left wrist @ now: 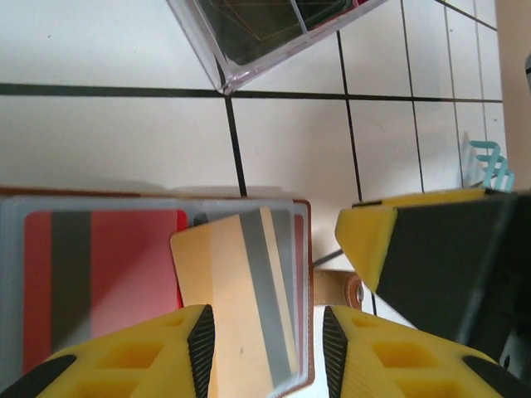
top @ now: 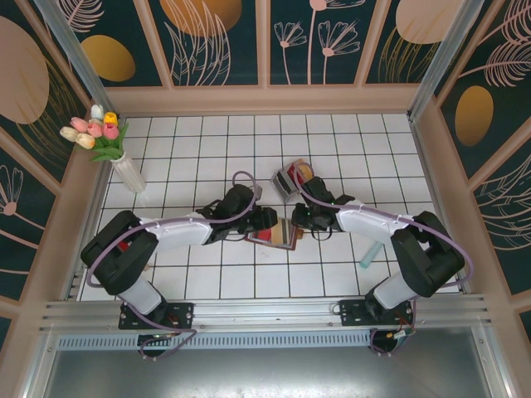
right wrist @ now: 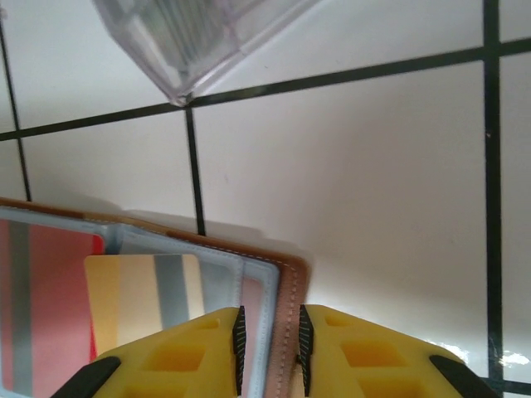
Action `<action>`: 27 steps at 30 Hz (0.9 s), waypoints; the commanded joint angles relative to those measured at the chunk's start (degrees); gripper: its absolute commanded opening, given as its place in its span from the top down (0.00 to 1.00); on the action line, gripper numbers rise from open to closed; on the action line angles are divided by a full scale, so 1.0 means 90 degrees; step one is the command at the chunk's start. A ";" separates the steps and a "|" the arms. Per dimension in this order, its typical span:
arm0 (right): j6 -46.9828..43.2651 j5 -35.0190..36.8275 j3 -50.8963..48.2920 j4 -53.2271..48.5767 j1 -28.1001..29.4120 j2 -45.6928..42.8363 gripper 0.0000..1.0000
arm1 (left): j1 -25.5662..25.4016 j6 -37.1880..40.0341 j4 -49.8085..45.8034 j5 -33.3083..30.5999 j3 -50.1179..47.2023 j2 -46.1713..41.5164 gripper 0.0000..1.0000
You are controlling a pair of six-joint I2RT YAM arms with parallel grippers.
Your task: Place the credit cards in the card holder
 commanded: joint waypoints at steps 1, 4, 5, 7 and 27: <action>0.0165 -0.0220 -0.0194 0.0176 -0.0075 0.0078 0.73 | -0.0018 0.0276 -0.0564 -0.0193 0.0468 0.0413 0.56; 0.0139 -0.0431 -0.0247 0.0348 -0.0068 0.0165 0.72 | -0.0024 0.0205 -0.0688 -0.0303 0.0611 0.0630 0.55; 0.0140 -0.0447 -0.0266 0.0387 -0.0082 0.0184 0.72 | -0.0022 0.0183 -0.0733 -0.0328 0.0633 0.0661 0.55; 0.0135 -0.0450 -0.0275 0.0447 -0.0078 0.0247 0.72 | -0.0025 0.0154 -0.0787 -0.0366 0.0665 0.0699 0.54; 0.0091 -0.0682 -0.0319 0.0832 -0.0106 0.0595 0.81 | -0.0023 0.0275 -0.0372 0.0480 0.0858 0.1057 0.71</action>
